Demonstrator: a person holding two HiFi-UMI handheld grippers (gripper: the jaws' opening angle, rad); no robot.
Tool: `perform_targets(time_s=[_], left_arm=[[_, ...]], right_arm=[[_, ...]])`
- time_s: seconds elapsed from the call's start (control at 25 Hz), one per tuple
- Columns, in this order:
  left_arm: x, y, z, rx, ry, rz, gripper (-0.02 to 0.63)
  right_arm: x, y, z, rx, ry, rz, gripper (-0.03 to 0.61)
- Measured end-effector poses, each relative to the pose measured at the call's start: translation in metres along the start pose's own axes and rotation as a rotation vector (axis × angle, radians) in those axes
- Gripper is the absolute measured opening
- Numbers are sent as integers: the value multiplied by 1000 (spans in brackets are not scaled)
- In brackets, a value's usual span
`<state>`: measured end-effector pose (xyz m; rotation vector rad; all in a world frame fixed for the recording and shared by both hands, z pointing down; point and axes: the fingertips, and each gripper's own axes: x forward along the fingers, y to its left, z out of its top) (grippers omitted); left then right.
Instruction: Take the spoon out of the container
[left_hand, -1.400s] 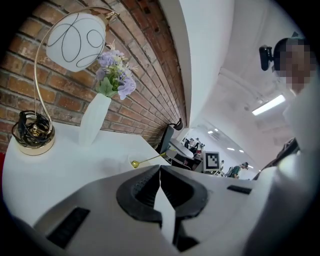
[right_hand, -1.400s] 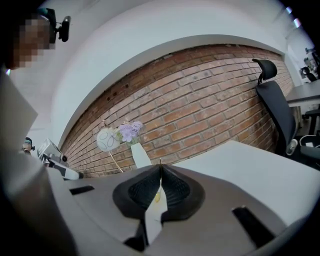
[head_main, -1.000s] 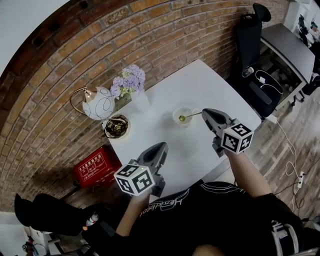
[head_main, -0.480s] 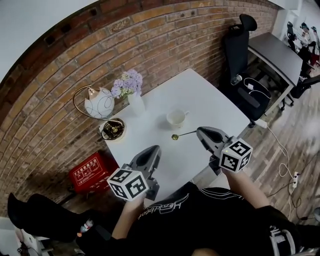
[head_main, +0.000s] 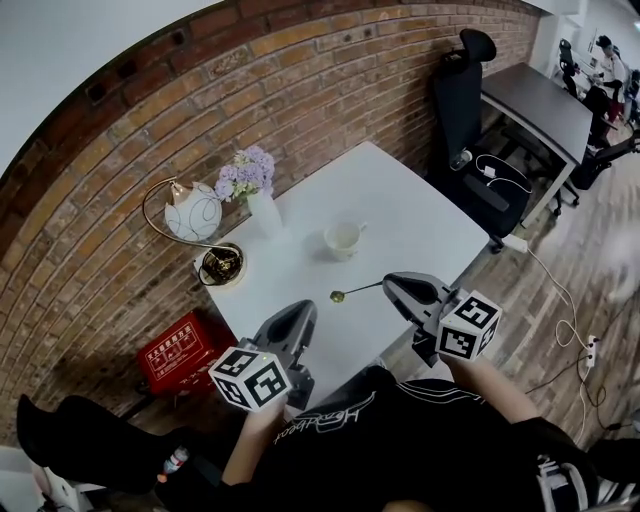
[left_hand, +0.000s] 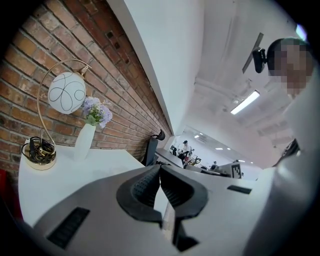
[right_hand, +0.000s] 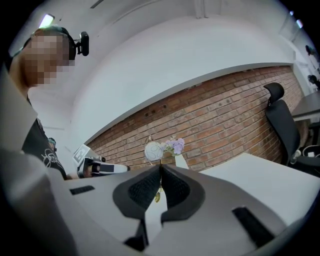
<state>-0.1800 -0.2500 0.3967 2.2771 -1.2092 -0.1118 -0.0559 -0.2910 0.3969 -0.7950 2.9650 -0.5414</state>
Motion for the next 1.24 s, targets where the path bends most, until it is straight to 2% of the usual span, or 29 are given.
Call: perform_targets(time_s=[0.32, 1.24], left_arm=[[5, -6, -2, -5, 3, -16, 5], [49, 12, -5, -28, 46, -19, 5]], right_arm=[[-3, -6, 0, 10, -9, -16, -1], [9, -48, -2, 26, 24, -30, -2]])
